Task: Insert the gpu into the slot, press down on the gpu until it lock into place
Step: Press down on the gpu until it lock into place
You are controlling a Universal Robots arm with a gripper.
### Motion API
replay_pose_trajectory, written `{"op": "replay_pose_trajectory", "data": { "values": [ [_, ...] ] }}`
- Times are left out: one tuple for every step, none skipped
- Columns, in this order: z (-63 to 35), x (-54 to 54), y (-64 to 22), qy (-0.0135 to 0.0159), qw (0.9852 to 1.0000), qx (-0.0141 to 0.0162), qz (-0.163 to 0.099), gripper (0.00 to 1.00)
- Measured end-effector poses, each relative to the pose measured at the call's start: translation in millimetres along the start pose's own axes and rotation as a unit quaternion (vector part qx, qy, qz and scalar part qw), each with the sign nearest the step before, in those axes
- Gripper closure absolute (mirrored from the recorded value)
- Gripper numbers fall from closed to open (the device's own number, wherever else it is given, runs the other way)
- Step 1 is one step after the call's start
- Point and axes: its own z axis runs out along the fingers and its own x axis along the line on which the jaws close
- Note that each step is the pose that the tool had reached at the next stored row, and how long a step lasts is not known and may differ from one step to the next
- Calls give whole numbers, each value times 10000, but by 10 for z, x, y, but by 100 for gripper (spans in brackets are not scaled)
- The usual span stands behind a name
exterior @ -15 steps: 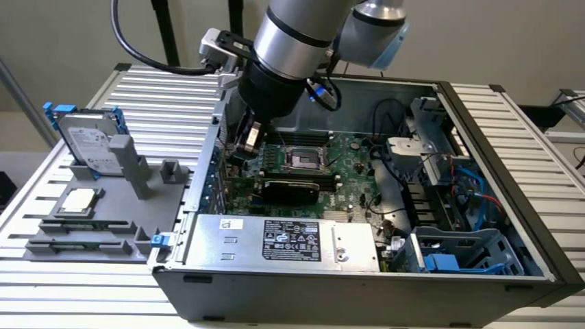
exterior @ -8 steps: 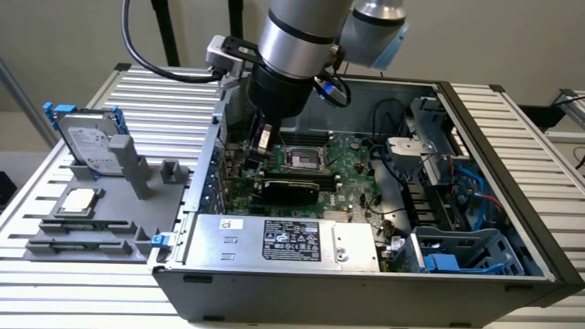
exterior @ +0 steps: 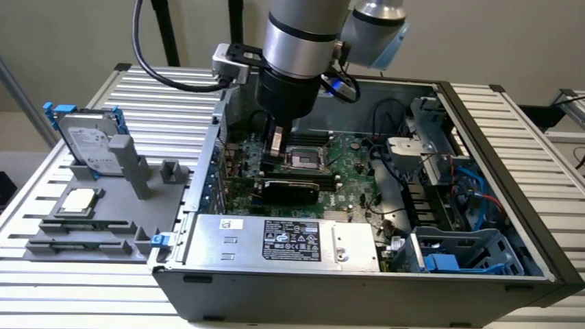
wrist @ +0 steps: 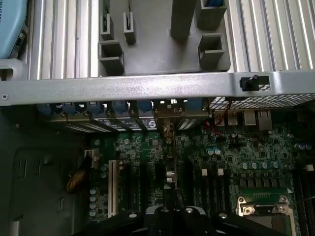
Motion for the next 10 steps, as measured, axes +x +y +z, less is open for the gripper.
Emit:
{"op": "replay_pose_trajectory", "data": {
  "values": [
    [-10,3,-14,-8,10000,12,-12,89],
    [-21,5,-19,-12,10000,14,-26,89],
    [-21,5,-19,-15,10000,13,-32,89],
    [-21,5,-19,-18,10000,11,-32,89],
    [-21,5,-19,-18,10000,9,-32,89],
    [-21,5,-19,-17,10000,6,-33,89],
    [-22,5,-20,-17,10000,4,-33,89],
    [-22,5,-19,-16,10000,2,-33,89],
    [-22,5,-19,-16,10000,0,-32,89],
    [-22,5,-19,-16,10000,-2,-32,89]
  ]
}}
